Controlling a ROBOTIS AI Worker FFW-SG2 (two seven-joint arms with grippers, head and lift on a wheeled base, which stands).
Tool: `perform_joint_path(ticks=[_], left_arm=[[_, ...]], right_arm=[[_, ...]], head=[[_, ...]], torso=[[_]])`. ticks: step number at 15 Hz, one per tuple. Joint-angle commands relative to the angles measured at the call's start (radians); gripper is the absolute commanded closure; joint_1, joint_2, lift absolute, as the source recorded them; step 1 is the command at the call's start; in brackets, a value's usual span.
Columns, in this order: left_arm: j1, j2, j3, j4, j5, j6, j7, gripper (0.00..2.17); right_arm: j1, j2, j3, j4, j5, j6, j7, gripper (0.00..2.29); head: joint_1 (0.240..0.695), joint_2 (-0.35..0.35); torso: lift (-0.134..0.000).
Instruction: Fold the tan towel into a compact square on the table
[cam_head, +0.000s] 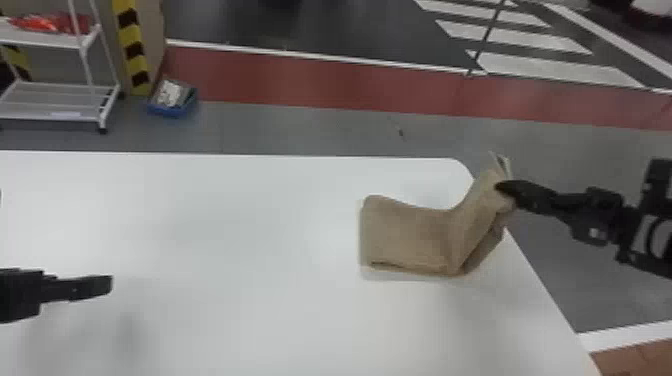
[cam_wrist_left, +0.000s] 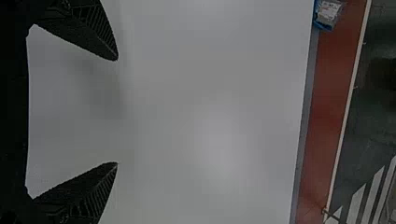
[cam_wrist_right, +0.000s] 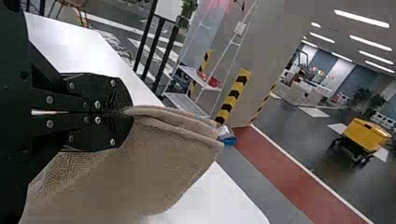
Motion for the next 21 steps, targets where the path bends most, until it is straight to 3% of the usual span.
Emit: perform_joint_path(ticks=[1, 8, 15, 21], left_arm=[[0.009, 0.001, 0.004, -0.012, -0.002, 0.008, -0.001, 0.08], [0.02, 0.004, 0.018, -0.015, 0.002, 0.008, -0.001, 0.08], [0.02, 0.006, 0.019, -0.014, 0.003, 0.002, -0.001, 0.08], [0.025, 0.007, 0.031, -0.014, 0.006, -0.007, -0.004, 0.08]], right_arm=[[-0.002, 0.045, 0.068, -0.015, 0.01, 0.002, -0.002, 1.33], [0.018, 0.142, 0.206, -0.064, 0.076, 0.002, -0.002, 1.33], [0.02, 0.208, 0.304, -0.057, 0.159, 0.002, -0.011, 1.33], [0.02, 0.22, 0.251, -0.048, 0.145, -0.058, -0.026, 1.33]], head=[[0.695, -0.207], [0.695, -0.074], [0.695, -0.01], [0.695, 0.008]], torso=[[-0.124], [-0.124], [-0.124], [-0.124]])
